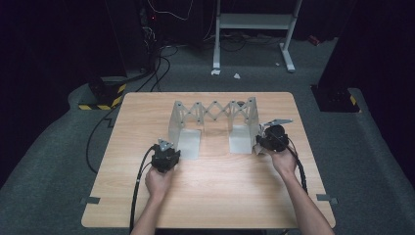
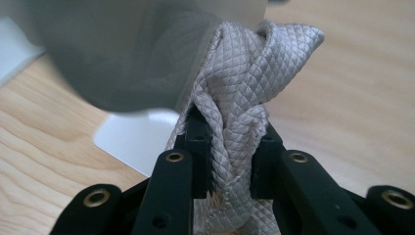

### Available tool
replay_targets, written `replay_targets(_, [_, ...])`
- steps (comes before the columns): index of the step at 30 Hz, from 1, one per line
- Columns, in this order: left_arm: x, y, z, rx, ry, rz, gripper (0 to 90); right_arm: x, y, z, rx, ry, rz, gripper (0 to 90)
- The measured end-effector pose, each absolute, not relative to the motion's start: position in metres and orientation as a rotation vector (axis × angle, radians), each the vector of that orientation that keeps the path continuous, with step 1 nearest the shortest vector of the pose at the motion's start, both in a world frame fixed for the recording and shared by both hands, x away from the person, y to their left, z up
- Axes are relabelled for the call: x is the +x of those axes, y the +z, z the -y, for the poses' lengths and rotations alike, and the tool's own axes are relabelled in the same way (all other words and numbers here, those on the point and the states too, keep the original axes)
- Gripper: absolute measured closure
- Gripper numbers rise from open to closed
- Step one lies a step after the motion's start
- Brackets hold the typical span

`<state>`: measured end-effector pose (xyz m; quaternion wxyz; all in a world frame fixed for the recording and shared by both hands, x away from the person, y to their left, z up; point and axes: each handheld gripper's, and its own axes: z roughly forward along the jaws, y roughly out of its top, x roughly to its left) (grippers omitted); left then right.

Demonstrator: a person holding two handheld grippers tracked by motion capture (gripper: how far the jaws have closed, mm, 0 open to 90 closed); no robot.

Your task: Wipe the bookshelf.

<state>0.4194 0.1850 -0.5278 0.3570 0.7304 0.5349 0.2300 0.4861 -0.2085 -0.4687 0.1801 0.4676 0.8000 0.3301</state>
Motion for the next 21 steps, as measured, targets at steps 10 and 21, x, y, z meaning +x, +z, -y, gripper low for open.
replay_targets(10, [0.419, -0.528, -0.185, 1.887, 0.595, -1.38, 72.0, 0.5, -0.497, 0.211, 1.445, 0.93, -2.292, 75.6])
replay_targets(21, [0.419, -0.528, -0.185, 1.887, 0.594, -1.378, 72.8, 0.493, -0.481, 0.209, 1.406, 0.939, -2.291, 75.2])
